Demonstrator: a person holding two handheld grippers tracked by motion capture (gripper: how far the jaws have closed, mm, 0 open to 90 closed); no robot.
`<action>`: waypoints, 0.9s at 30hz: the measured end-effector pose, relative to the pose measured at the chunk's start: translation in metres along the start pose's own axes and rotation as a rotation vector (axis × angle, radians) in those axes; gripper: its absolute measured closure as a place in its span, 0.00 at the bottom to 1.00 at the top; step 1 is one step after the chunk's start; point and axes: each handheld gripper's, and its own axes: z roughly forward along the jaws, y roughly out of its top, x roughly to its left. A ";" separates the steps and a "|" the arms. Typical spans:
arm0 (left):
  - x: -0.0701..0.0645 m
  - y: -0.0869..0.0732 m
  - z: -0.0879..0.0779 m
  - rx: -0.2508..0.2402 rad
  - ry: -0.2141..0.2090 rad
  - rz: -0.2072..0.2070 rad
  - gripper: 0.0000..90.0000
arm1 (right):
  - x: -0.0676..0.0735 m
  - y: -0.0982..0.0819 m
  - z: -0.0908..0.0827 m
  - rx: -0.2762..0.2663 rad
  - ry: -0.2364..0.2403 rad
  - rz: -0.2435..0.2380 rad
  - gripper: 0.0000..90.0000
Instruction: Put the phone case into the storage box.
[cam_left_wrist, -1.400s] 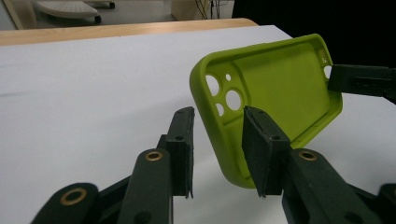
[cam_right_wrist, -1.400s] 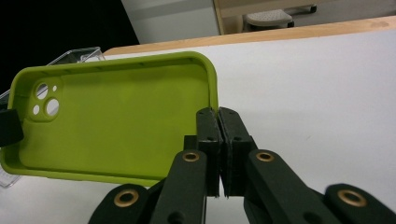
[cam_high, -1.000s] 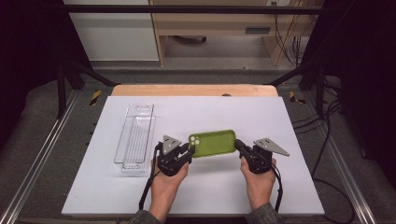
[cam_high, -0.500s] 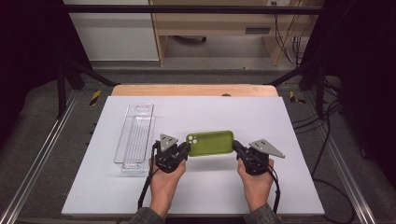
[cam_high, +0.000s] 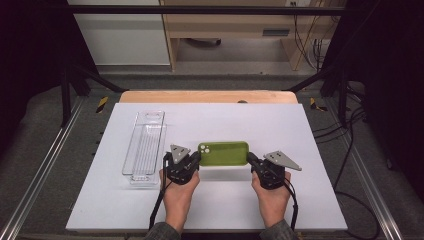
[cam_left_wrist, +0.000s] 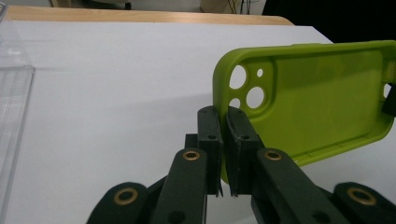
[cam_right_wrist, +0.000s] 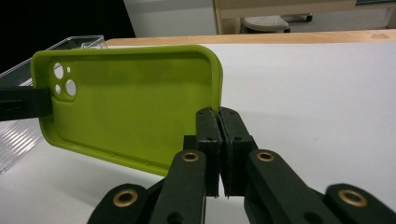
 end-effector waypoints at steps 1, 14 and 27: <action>0.000 0.000 0.000 -0.003 0.005 0.001 0.95 | 0.000 0.000 0.000 0.000 0.001 -0.002 0.97; -0.006 0.001 -0.002 -0.053 0.061 0.049 0.97 | 0.002 -0.001 0.000 0.002 0.015 0.013 0.96; -0.006 0.008 0.005 -0.070 0.122 0.074 0.97 | 0.007 0.004 -0.005 -0.008 0.053 0.031 0.94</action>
